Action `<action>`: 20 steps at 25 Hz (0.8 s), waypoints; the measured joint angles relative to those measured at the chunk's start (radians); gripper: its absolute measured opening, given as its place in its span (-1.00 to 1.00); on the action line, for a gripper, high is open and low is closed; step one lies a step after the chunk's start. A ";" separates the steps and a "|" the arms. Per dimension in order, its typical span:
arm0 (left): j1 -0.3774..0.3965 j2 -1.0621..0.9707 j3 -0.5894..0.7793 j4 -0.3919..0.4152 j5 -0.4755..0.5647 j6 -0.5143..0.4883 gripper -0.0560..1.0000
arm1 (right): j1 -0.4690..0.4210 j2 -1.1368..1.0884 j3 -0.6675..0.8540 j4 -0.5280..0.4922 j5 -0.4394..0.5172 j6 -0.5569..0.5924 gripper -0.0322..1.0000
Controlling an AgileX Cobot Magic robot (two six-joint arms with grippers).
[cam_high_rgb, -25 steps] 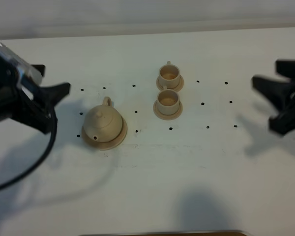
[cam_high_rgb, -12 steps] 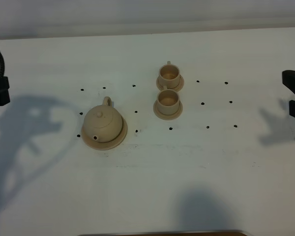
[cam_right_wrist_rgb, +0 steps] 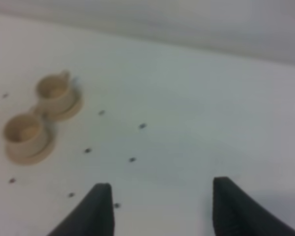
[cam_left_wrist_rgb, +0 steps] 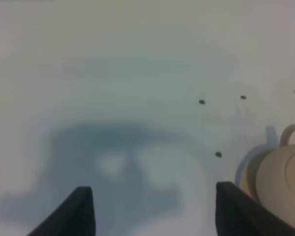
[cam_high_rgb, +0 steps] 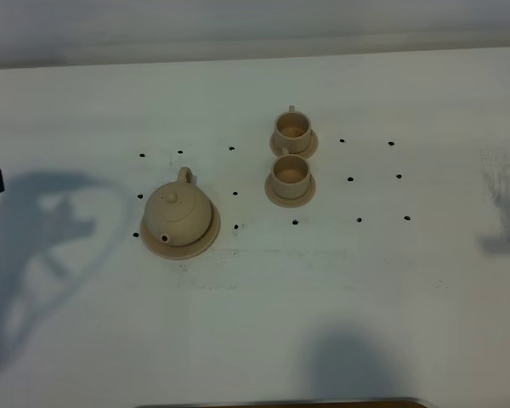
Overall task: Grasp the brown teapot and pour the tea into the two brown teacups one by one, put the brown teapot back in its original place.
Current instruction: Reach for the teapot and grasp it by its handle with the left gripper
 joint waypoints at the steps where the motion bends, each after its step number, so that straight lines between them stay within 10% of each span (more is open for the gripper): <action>1: 0.000 -0.009 -0.005 0.034 0.007 -0.032 0.23 | 0.000 -0.017 -0.006 -0.038 0.019 0.032 -0.09; 7: 0.000 -0.074 -0.009 0.166 0.044 -0.193 0.22 | 0.024 -0.128 -0.012 -0.156 0.143 0.161 -0.09; 20: 0.000 -0.099 -0.009 0.181 0.135 -0.232 0.21 | 0.025 -0.448 0.009 -0.208 0.452 0.249 -0.09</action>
